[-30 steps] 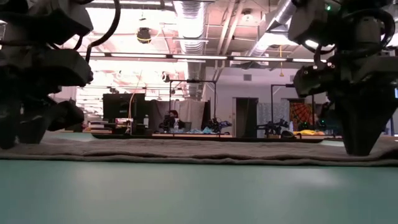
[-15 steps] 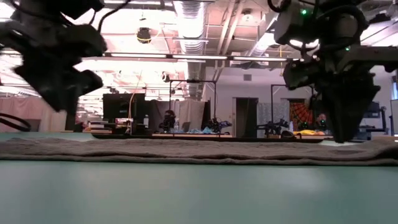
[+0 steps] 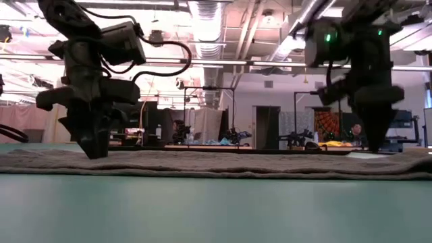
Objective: Roll towel into tight, uniform cylinder
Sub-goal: Roll the gray towel
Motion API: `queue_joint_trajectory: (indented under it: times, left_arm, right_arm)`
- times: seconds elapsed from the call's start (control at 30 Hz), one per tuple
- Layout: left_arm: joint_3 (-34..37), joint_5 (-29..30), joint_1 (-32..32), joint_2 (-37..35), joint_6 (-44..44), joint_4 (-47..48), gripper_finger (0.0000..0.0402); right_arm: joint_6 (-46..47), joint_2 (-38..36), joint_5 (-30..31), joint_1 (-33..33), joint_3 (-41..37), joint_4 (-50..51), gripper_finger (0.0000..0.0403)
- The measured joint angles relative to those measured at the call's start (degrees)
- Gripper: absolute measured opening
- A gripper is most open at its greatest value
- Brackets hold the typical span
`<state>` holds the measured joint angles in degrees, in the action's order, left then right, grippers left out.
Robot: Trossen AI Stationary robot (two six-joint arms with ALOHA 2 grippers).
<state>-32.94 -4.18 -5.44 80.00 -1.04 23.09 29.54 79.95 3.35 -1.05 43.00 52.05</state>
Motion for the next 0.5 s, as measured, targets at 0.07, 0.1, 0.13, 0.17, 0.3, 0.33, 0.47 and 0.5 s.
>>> queue_joint_trajectory:
  times: [0.07,0.1,0.13,0.17,0.3,0.33,0.47,0.5]
  left_arm:
    - [-0.23,-0.49,-0.30,1.70,-0.01,0.60,0.0118]
    - [-0.13,-0.69,-0.36,2.15,-0.02,0.79,0.0118]
    - [-0.11,-0.97,-0.36,2.45,-0.02,1.00,0.0118]
    - [-0.12,-1.08,-0.36,2.48,0.21,1.25,0.0118]
    - [0.06,-2.03,-0.23,0.62,2.42,3.77,0.0118]
    - [0.20,-2.49,-0.13,-0.06,3.38,5.00,0.0118]
    - [0.30,-5.12,1.27,-1.85,6.60,8.76,0.0118]
    - [0.32,-5.65,1.84,-1.95,7.58,9.37,0.0118]
  right_arm:
    - [0.42,2.28,-0.12,-2.26,-0.75,0.00,0.0127]
    - [0.44,3.54,0.16,-3.48,-1.12,-0.31,0.0127]
    - [0.44,4.94,0.91,-4.74,-1.24,-0.48,0.0127]
    - [0.54,6.16,1.39,-6.00,-1.04,-0.40,0.0127]
    - [-3.03,10.47,1.72,-11.22,-1.03,-2.16,0.0127]
    - [-5.02,11.07,1.69,-12.44,-0.72,-2.84,0.0127]
    - [-13.17,13.28,4.44,-16.52,2.66,-6.34,0.0127]
    - [-15.13,13.79,5.85,-17.46,3.92,-7.33,0.0127]
